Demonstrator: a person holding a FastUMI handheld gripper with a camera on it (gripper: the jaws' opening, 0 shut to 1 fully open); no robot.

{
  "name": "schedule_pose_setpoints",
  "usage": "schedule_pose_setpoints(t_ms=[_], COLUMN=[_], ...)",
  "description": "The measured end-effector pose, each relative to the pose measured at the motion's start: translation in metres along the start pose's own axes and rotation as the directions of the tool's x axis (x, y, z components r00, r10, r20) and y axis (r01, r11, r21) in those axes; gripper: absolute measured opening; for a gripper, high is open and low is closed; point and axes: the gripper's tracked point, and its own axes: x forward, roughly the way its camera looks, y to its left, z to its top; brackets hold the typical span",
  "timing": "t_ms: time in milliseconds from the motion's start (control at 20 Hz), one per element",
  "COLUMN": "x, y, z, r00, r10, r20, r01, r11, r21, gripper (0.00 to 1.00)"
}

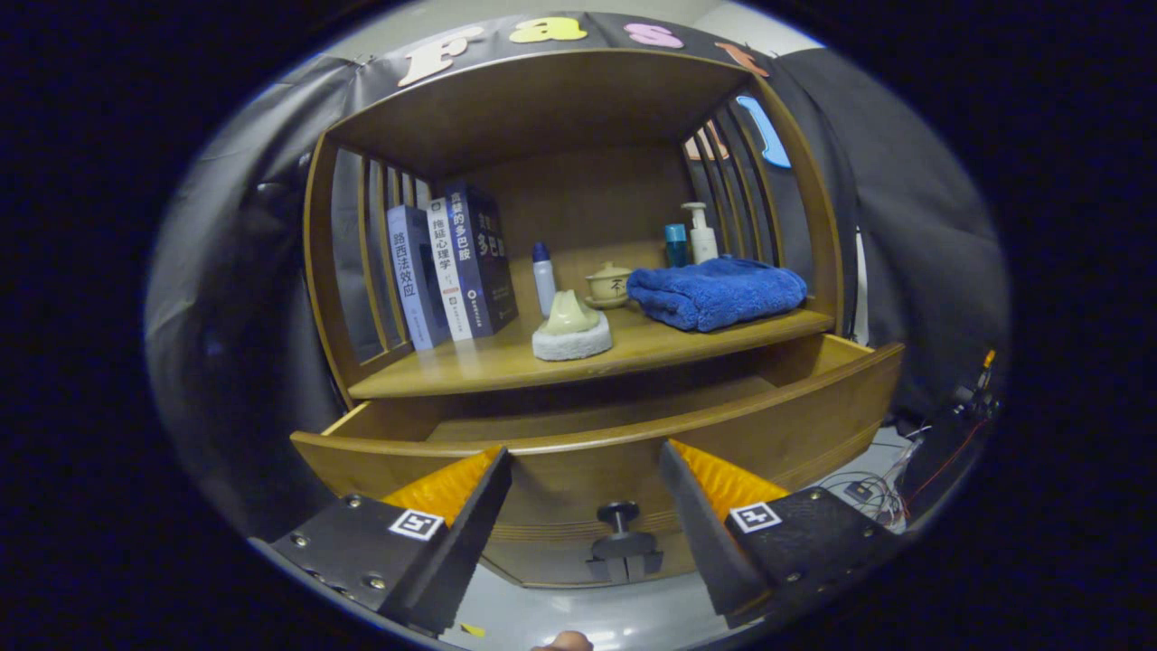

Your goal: Pull open the drawer, take out the items inside it, and place them on the countertop above the cabinet.

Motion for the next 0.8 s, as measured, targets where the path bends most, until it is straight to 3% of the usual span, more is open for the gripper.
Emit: schedule_pose_setpoints(t_ms=[800], x=[0.029], y=[-0.002], z=[0.008], r00=[1.000], r10=[0.006], r20=[-0.012], r01=[-0.006], r11=[1.000], r21=[0.007], gripper=[0.99])
